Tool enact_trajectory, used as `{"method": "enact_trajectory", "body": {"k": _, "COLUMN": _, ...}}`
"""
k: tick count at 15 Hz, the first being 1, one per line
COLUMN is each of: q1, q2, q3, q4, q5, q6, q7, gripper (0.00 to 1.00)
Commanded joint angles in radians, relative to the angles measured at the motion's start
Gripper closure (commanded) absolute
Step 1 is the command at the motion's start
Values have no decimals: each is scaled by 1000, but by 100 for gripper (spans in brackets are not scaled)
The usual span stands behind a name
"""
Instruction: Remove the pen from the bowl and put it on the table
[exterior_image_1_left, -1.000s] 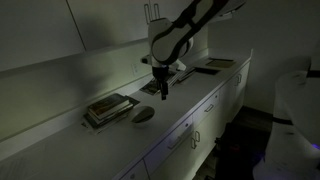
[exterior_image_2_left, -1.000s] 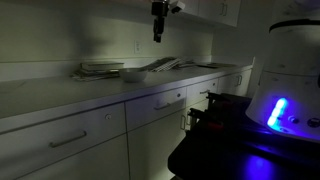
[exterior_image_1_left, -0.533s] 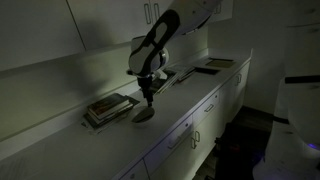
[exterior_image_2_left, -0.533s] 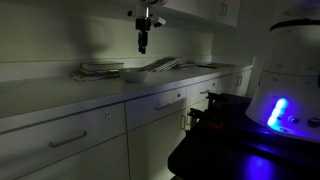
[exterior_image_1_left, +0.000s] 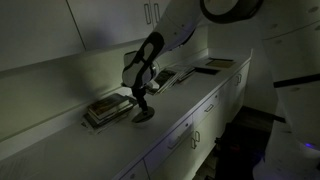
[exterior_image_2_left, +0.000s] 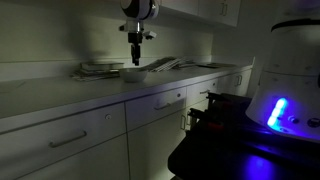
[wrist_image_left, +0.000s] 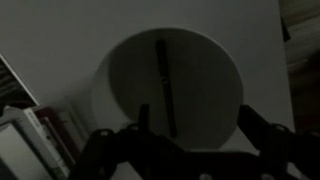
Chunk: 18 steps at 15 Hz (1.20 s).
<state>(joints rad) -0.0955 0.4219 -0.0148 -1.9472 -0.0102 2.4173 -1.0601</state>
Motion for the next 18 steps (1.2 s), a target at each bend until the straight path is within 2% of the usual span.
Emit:
{"method": "enact_trajectory", "body": {"k": 1, "q1": -22, "q2": 65, "q3": 26, "q4": 62, "q5": -69, "q6": -13, "q7": -3, "gripper": 12}}
{"method": "enact_trajectory", "body": {"k": 10, "q1": -29, "q2": 204, "q3": 52, "q4": 168, "q5": -116, "q6": -15, "q7": 19, "gripper": 18}}
{"method": "enact_trajectory", "body": {"k": 11, "q1": -28, "q2": 214, "q3": 55, "q4": 174, "q5": -118, "q6": -12, "q7": 22, "gripper": 30}}
{"method": "enact_trajectory", "body": {"k": 12, "q1": -27, "q2": 221, "q3": 57, "q4": 181, "q5": -119, "q6": -12, "q7": 23, "gripper": 36}}
{"method": "enact_trajectory", "body": {"k": 16, "q1": -26, "q2": 250, "q3": 55, "q4": 207, "q5": -127, "q6": -15, "q7": 31, "gripper": 53}}
{"method": "enact_trajectory", "body": {"k": 17, "q1": -27, "q2": 255, "q3": 56, "q4": 211, "q5": -127, "q6": -14, "q7": 30, "gripper": 71}}
{"method": "enact_trajectory", "body": {"k": 18, "q1": -28, "q2": 259, "q3": 57, "q4": 215, "q5": -127, "q6": -15, "q7": 30, "gripper": 77}}
